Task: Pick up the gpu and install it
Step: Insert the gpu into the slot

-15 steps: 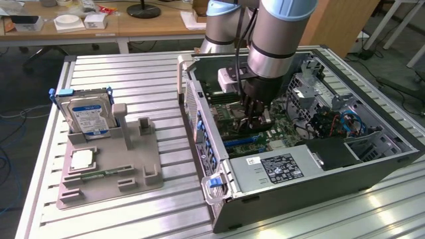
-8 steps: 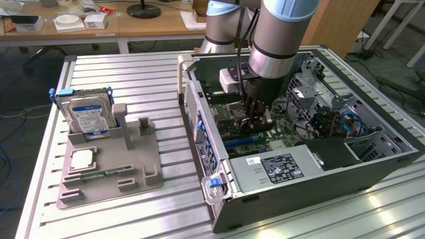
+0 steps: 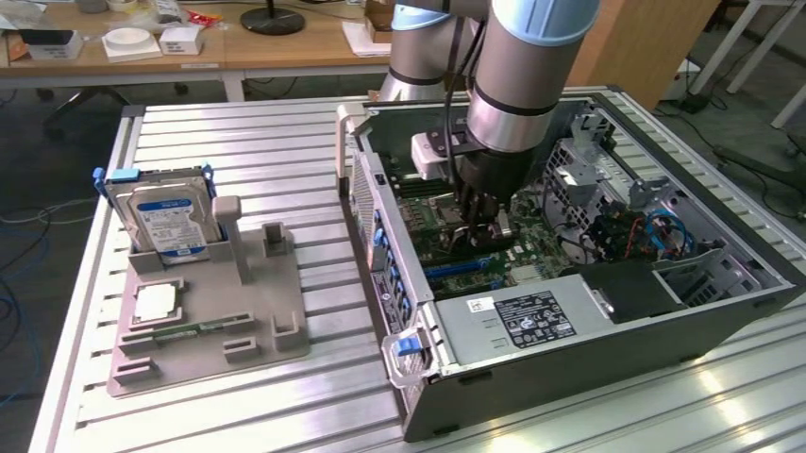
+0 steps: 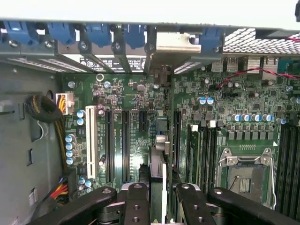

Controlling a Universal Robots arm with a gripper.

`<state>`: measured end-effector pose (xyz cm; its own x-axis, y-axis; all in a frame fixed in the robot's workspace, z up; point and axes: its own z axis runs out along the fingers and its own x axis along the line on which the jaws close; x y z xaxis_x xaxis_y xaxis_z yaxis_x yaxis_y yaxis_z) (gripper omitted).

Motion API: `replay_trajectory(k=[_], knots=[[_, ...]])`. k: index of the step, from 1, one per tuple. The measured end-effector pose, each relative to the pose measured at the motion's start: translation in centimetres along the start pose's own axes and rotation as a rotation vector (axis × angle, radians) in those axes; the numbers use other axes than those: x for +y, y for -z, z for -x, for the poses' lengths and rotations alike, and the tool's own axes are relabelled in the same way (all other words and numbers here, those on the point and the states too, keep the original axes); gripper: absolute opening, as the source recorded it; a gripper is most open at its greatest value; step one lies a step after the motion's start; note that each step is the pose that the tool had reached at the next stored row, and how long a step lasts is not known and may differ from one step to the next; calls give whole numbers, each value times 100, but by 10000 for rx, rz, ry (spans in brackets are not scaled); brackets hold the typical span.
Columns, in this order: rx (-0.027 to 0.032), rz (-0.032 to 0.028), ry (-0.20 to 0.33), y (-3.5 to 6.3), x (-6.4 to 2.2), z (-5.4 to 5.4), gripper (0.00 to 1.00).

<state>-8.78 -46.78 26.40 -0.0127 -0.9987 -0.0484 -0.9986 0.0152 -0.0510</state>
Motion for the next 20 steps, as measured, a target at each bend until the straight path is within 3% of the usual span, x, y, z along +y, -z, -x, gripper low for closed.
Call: replay_trajectory(k=[20], knots=[[0,0,-1,-122,26,-6,27]])
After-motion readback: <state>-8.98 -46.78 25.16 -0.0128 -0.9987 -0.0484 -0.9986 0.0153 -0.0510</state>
